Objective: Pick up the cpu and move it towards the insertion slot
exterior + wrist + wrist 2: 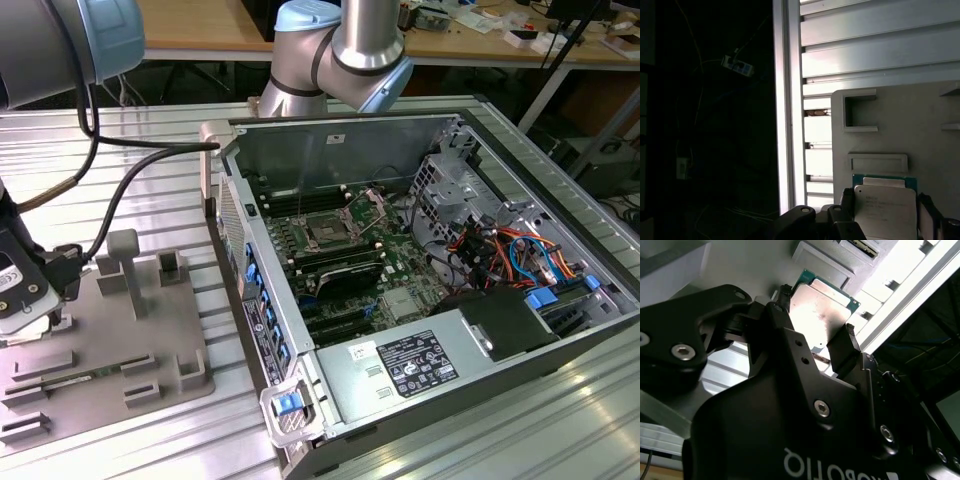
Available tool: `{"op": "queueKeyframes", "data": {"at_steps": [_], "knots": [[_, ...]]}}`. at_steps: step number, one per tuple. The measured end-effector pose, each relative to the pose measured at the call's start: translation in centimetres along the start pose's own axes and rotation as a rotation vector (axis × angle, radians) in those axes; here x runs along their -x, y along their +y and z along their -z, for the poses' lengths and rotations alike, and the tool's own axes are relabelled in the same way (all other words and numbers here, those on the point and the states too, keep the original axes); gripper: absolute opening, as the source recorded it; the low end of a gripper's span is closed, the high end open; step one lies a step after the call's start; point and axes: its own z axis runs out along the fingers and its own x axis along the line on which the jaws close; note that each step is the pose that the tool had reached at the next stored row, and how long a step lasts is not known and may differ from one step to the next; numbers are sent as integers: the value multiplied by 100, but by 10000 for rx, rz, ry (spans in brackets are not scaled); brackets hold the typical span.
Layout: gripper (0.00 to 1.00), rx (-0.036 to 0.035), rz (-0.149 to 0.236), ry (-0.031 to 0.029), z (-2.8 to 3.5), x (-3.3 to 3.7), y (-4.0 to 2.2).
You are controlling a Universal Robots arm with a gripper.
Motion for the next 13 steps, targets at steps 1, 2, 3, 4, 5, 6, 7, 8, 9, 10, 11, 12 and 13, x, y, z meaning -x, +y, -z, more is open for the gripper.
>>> {"op": "queueKeyframes", "data": {"at_steps": [1,2,3,4,5,6,7,8,9,10,11,12,13], "knots": [[55,-2,0,1,4,0,0],[55,-3,0,1,7,0,0],[55,-3,0,-1,10,0,0],[55,-4,0,-1,13,0,0],[55,-5,0,0,18,0,0],[55,-6,0,0,22,0,0],[55,-5,0,-1,24,0,0],[55,-4,0,-2,26,0,1],[55,-5,0,-2,28,0,1],[55,-6,0,-1,30,0,1],[55,-7,-1,0,31,0,1],[55,-7,-1,-1,31,1,1],[55,-7,-1,0,31,1,1]]}}
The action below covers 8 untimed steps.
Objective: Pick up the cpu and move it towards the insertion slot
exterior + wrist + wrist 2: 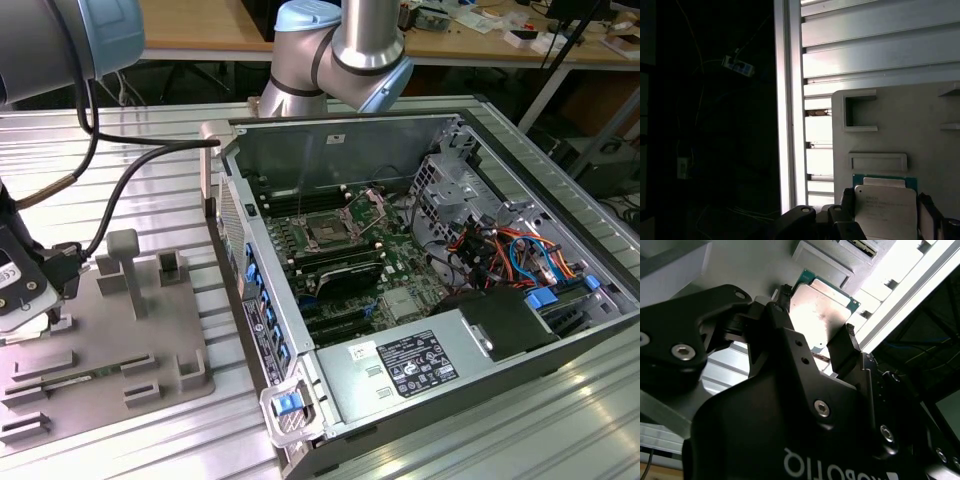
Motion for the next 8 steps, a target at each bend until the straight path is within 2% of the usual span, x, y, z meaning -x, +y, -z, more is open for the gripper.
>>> {"op": "queueKeyframes", "data": {"at_steps": [8], "knots": [[55,0,0,0,38,1,1]]}}
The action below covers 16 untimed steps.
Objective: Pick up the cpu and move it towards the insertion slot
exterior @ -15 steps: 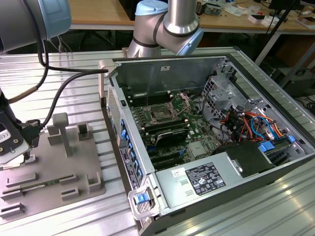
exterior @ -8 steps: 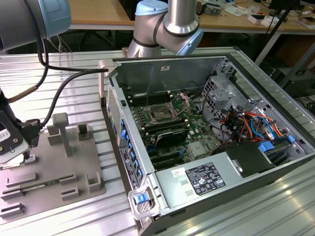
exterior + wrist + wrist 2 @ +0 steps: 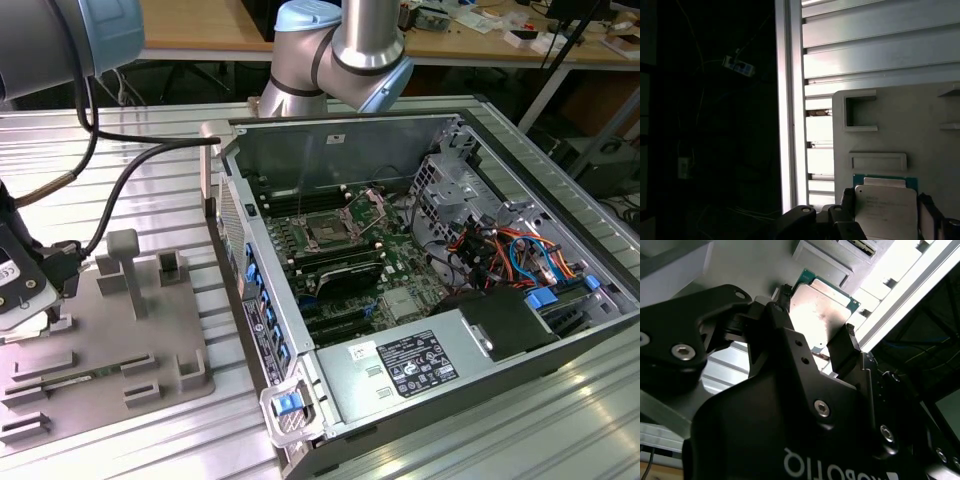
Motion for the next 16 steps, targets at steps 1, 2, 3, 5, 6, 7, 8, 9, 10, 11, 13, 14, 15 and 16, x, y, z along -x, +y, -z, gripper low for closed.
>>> {"op": "queueKeyframes", "data": {"at_steps": [1,2,3,5,6,7,8,9,10,11,13,14,15,16], "knots": [[55,2,0,-3,6,1,0],[55,2,0,-2,10,1,1],[55,1,0,-1,16,1,1],[55,1,0,-1,22,2,1],[55,1,0,-1,24,2,1],[55,0,0,0,28,3,1],[55,1,0,-1,30,3,1],[55,1,0,-1,32,3,1],[55,1,0,-1,34,4,1],[55,1,0,-1,36,4,1],[55,1,0,-1,41,5,1],[55,1,0,-1,43,5,1],[55,1,0,-1,45,6,1],[55,0,0,0,50,7,1]]}}
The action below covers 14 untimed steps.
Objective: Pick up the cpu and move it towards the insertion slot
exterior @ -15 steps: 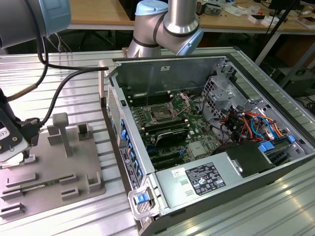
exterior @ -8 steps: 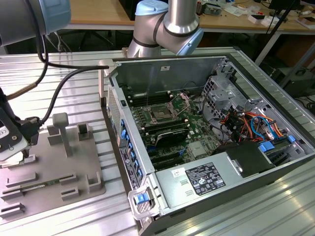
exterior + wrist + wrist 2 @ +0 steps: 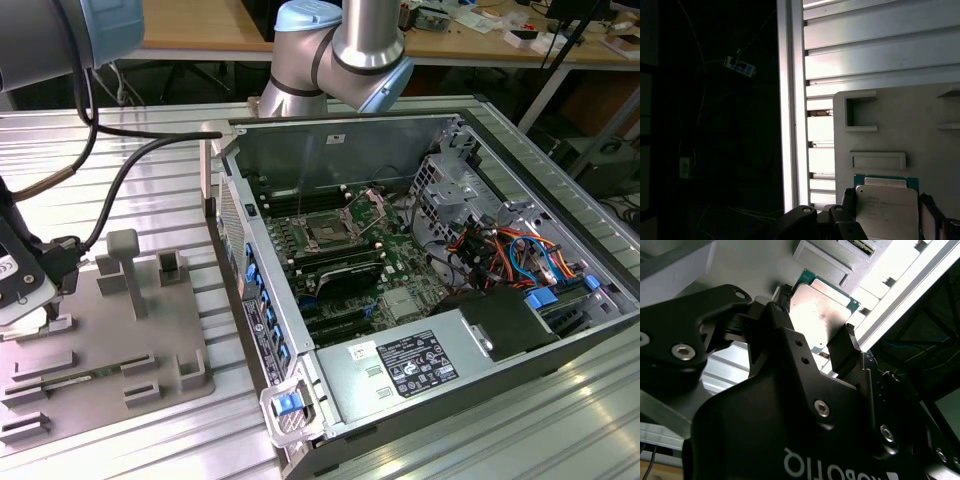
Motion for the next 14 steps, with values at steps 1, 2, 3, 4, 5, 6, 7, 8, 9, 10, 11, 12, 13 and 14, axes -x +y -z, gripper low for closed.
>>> {"op": "queueKeyframes", "data": {"at_steps": [1,2,3,4,5,6,7,8,9,10,11,12,13,14], "knots": [[55,-1,0,1,4,1,0],[55,-1,0,2,10,1,0],[55,0,0,0,17,2,0],[55,0,0,1,24,3,1],[55,1,0,-1,28,4,1],[55,1,0,-2,32,6,1],[55,-2,0,1,38,10,0],[55,-5,0,1,42,14,1],[55,-8,-1,-1,44,18,1],[55,-8,-5,-1,44,21,1],[55,-8,-9,0,45,25,1],[55,-8,-16,-1,49,33,1],[55,-8,-17,-1,52,39,2],[55,-8,-20,-1,53,42,2]]}}
